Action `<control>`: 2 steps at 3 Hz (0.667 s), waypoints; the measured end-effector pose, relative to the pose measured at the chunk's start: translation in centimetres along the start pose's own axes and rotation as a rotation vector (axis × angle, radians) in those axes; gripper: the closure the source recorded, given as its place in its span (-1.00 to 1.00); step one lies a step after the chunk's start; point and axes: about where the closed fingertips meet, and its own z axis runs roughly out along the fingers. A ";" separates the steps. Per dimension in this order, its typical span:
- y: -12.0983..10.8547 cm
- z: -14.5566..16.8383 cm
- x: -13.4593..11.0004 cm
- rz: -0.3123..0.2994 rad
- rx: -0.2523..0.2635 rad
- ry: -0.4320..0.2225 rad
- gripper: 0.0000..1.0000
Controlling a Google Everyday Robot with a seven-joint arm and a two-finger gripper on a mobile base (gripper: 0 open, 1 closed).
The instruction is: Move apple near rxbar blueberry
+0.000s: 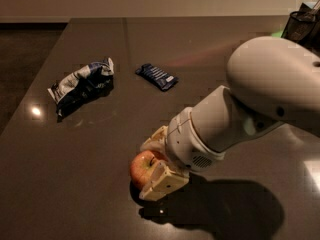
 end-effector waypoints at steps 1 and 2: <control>-1.0 -0.8 -0.5 0.017 0.022 -0.005 0.42; -3.1 -2.4 -0.7 0.053 0.075 -0.007 0.99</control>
Offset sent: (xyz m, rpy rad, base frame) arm 0.0444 -0.0139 0.0304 0.0153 -0.0277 -0.1281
